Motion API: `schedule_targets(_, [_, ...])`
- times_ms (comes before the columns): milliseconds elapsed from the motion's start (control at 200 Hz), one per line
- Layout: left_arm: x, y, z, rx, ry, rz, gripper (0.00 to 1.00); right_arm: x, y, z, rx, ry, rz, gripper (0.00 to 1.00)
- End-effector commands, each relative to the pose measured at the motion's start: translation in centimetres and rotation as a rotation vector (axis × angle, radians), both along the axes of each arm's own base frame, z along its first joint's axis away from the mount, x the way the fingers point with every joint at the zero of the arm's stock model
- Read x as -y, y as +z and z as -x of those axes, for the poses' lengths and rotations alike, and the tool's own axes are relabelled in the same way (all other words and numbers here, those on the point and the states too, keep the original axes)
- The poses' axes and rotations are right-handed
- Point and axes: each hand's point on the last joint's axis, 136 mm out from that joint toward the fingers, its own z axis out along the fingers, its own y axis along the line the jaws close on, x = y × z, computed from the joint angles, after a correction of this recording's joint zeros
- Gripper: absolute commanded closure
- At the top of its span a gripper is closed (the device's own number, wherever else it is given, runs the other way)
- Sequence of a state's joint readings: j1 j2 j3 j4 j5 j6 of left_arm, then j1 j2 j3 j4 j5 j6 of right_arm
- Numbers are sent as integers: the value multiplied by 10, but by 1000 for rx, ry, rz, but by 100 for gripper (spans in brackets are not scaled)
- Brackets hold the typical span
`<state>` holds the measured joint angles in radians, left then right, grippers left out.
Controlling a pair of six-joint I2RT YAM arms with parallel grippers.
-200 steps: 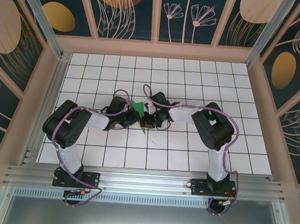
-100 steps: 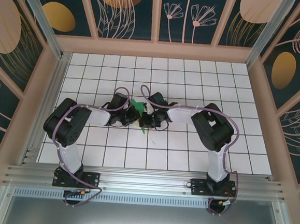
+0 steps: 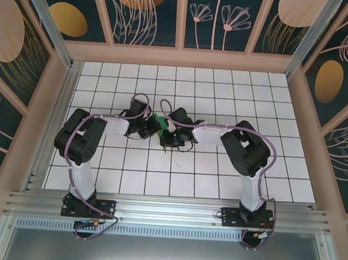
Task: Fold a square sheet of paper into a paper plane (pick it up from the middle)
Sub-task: Fold the wing for the fifth time at the center of the table.
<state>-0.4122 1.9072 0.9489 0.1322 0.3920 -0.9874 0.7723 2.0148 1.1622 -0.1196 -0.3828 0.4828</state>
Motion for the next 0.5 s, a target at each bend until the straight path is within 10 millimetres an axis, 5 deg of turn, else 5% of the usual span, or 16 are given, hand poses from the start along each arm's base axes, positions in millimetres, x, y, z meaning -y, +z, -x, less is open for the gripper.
schedule_targets(0, [-56, -21, -34, 34, 155, -209, 88, 123, -113, 92, -282, 13, 553, 100])
schedule_targets(495, [-80, -22, -66, 43, 186, -279, 87, 125, -109, 94, -268, 16, 557, 100])
